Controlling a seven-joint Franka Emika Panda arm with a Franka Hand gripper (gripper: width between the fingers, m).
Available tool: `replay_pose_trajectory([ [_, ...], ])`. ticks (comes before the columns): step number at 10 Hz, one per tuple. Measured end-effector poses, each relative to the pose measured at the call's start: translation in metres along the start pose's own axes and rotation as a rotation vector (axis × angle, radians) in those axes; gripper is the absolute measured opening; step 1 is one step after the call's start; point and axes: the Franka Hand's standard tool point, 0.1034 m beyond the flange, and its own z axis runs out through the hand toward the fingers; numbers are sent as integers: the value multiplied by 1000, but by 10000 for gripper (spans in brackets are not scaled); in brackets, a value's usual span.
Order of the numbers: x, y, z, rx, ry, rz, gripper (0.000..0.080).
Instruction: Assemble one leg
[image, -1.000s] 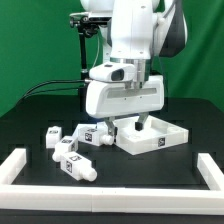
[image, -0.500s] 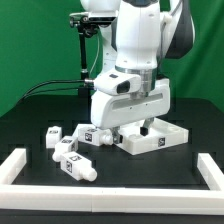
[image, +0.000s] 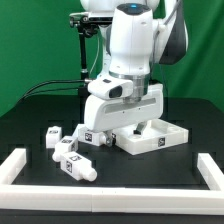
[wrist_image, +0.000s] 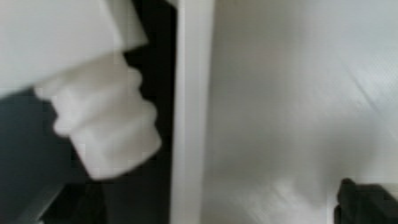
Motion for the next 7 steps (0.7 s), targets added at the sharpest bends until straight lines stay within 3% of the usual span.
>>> replay_pose_trajectory([
  [2, 1, 1, 1, -16, 16, 3, 648],
  [4, 0, 1, 1, -15, 15, 3, 637],
  [6, 0, 1, 1, -15, 15, 3, 265],
  [7, 0, 2, 1, -15, 15, 4, 265],
])
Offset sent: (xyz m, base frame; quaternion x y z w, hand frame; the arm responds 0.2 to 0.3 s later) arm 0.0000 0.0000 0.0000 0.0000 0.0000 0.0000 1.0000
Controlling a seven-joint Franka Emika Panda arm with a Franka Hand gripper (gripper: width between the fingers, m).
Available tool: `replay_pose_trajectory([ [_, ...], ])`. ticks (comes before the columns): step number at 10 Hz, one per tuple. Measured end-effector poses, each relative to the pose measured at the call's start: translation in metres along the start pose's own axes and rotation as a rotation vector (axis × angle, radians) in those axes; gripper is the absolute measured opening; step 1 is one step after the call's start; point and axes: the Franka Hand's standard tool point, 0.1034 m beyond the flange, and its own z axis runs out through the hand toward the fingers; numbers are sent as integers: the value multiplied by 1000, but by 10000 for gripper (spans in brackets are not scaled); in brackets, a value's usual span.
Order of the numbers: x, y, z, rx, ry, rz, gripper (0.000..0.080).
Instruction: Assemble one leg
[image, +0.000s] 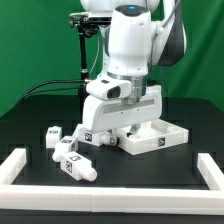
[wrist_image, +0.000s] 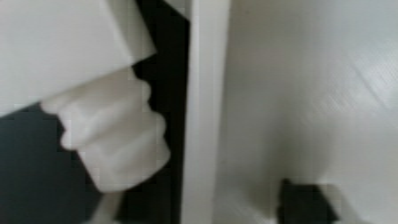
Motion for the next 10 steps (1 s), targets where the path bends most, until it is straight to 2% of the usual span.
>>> replay_pose_trajectory([
  [1, 0, 0, 0, 0, 0, 0, 132],
  [2, 0, 0, 0, 0, 1, 0, 55],
  [5, 1, -5, -2, 1, 0, 47, 55],
  [6, -2, -13, -4, 26, -30, 133, 55],
  [7, -2, -18, -15, 61, -71, 218, 55],
  [8, 1, -17, -31, 99, -112, 292, 55],
  [9, 8, -2, -51, 146, -164, 347, 55],
  [10, 23, 24, -65, 150, -157, 363, 55],
])
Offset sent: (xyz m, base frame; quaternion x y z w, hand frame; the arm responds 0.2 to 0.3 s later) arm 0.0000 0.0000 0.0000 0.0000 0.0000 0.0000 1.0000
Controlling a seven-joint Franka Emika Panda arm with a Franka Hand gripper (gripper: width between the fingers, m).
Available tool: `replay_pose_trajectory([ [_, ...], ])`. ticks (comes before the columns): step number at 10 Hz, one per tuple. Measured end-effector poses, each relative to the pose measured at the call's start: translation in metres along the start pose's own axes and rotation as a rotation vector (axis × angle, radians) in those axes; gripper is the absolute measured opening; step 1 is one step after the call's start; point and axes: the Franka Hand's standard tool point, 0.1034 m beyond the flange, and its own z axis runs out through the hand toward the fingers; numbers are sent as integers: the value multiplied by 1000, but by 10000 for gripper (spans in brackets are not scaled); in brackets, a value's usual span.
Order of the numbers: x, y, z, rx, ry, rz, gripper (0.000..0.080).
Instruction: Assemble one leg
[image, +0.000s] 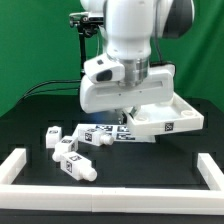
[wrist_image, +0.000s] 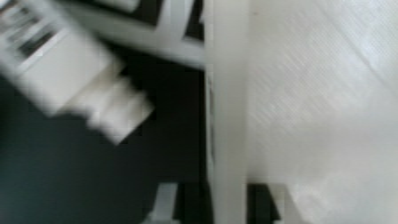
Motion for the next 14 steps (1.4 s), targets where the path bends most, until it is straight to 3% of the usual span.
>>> replay_pose_trajectory([
  [1, 9, 10, -8, -5, 21, 4, 55],
  [4, 9, 11, -6, -10, 23, -2, 55],
  [6, 15, 11, -1, -4, -17, 133, 55],
  [7, 32, 18, -13, 5, -49, 197, 55],
  [9, 70, 52, -24, 6, 10, 212, 55],
  [10, 78, 62, -27, -16, 57, 117, 55],
  [14, 77, 61, -23, -16, 54, 129, 55],
])
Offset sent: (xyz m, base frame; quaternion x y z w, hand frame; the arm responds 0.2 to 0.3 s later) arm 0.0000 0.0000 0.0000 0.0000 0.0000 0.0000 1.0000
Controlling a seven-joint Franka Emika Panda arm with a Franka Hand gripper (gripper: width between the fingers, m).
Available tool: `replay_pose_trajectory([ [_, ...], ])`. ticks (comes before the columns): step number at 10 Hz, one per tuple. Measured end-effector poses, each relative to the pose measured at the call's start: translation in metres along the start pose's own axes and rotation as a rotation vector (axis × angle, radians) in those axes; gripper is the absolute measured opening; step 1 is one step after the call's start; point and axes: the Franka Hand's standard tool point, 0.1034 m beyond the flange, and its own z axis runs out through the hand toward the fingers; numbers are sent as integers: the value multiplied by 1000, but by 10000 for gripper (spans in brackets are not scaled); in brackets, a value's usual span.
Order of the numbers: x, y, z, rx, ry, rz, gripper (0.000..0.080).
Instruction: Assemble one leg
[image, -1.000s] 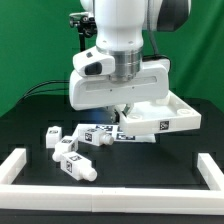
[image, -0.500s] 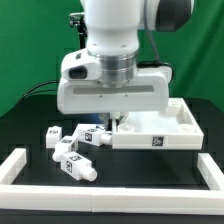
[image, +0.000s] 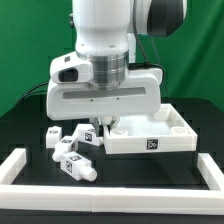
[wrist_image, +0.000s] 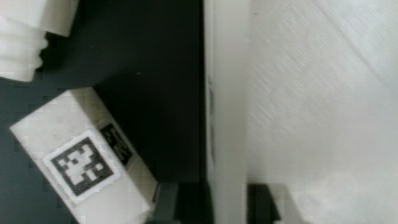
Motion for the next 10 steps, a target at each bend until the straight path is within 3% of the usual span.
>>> replay_pose_trajectory([
  [1, 2, 2, 7, -3, -11, 50, 55],
  [4, 46, 10, 20, -30, -2, 73, 55],
  [6, 60, 0, 28, -35, 9, 101, 55],
  [10, 66, -9, 40, -37, 37, 135, 55],
])
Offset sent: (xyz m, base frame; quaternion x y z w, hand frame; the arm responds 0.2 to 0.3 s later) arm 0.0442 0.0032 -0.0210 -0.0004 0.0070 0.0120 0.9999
